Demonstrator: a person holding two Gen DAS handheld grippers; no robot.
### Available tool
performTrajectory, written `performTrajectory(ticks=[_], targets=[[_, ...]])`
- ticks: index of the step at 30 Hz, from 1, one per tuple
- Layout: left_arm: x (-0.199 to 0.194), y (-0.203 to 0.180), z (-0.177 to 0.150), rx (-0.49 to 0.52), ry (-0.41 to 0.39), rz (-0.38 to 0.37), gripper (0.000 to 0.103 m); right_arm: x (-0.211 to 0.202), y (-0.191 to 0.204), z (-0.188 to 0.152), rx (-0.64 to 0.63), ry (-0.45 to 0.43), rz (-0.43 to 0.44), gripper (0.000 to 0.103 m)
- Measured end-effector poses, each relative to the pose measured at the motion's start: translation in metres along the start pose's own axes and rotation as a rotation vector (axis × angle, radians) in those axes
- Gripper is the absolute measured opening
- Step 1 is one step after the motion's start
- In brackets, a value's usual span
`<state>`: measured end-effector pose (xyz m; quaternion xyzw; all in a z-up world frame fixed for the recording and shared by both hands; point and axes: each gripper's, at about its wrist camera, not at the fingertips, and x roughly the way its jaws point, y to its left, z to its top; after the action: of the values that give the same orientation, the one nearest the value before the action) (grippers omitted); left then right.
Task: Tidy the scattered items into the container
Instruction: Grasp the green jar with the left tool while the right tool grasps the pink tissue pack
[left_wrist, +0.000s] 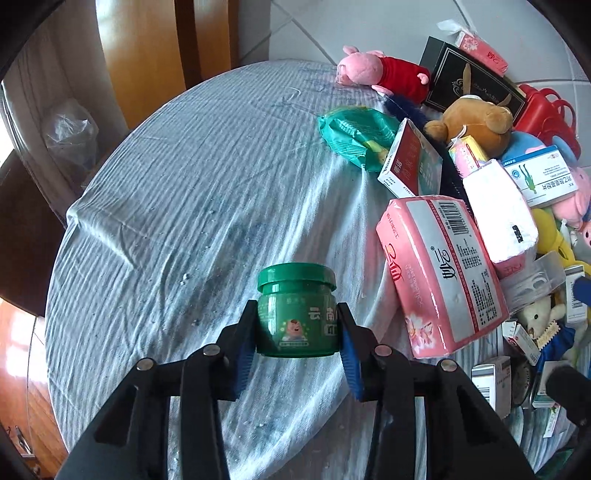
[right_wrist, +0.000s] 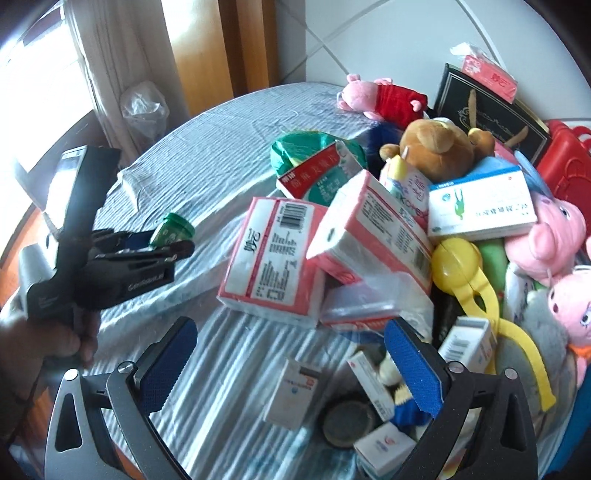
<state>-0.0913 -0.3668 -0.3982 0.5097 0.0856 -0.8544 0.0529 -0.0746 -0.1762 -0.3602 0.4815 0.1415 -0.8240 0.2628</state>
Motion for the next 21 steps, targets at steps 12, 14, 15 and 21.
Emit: performTrajectory(ticks=[12,14,15,21], targets=[[-0.038,0.046,-0.026,-0.036,-0.002,0.039,0.04,0.104,0.014,0.028,0.113,0.172,-0.087,0.103],[-0.04,0.048,-0.029,-0.033,0.004,0.043,0.04,0.116,0.017,0.031,0.097,0.183,-0.122,0.103],[-0.04,0.049,-0.031,-0.032,0.007,0.046,0.04,0.121,0.019,0.033,0.088,0.186,-0.14,0.103],[-0.043,0.045,-0.036,-0.039,0.01,0.049,0.04,0.131,0.024,0.033,0.032,0.212,-0.191,0.092]])
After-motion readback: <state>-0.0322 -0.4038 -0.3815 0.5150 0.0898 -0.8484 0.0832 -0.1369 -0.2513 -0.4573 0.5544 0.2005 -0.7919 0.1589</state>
